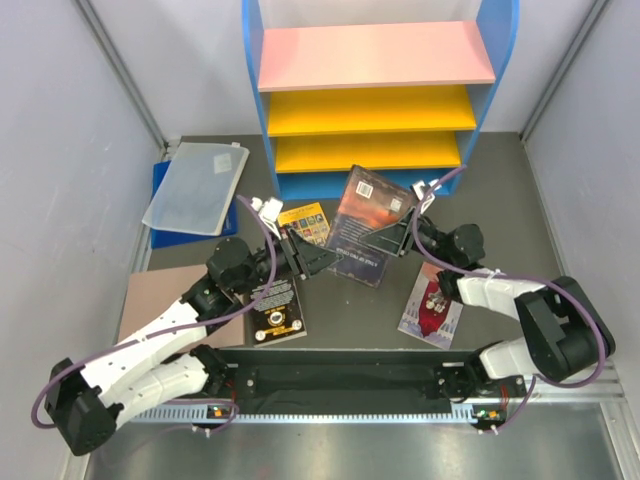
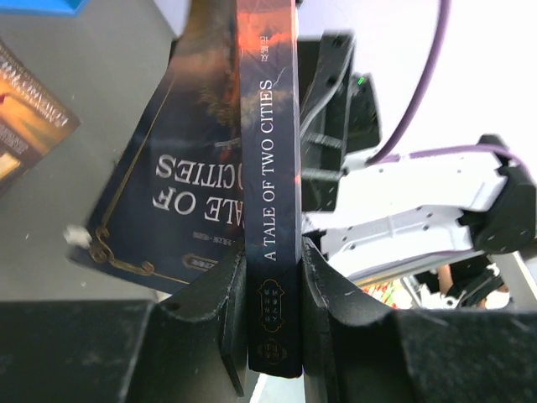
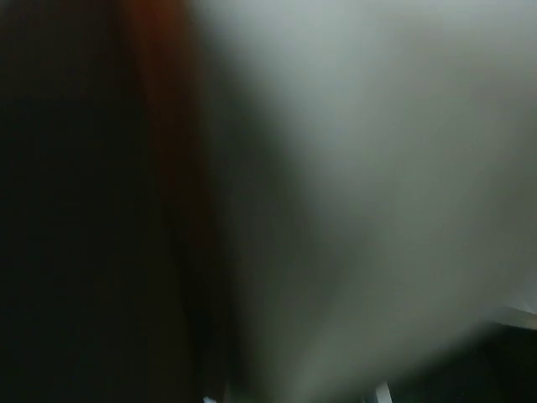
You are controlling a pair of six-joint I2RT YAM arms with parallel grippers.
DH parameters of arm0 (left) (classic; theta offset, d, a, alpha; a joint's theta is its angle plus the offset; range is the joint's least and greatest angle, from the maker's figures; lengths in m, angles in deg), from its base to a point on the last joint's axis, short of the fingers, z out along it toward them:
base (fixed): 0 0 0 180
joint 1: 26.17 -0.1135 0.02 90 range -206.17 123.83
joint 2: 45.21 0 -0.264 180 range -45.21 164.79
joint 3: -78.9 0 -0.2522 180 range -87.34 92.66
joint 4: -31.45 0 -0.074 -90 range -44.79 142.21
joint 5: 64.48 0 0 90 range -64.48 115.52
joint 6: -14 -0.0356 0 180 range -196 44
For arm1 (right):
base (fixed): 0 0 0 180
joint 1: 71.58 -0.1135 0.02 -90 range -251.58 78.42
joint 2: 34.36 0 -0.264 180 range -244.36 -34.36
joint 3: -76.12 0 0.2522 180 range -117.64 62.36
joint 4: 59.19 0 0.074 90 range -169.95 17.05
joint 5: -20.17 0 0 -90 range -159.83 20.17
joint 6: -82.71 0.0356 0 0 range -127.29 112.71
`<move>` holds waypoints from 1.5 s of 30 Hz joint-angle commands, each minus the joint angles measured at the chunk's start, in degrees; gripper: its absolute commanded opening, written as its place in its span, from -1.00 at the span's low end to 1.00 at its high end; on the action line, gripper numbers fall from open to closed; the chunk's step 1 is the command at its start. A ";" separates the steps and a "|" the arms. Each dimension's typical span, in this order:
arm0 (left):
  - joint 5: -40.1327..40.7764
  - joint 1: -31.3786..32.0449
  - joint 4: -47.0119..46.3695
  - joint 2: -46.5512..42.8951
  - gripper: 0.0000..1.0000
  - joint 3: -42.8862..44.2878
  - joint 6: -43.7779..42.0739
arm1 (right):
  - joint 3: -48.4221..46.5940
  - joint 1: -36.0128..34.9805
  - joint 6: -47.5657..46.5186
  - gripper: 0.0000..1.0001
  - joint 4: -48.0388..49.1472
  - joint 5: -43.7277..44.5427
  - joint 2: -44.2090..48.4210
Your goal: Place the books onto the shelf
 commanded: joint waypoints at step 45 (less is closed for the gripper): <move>18.24 1.16 -6.83 -0.45 0.43 0.60 -10.03 | -18.10 -1.76 5.12 -1.00 24.39 7.94 -7.02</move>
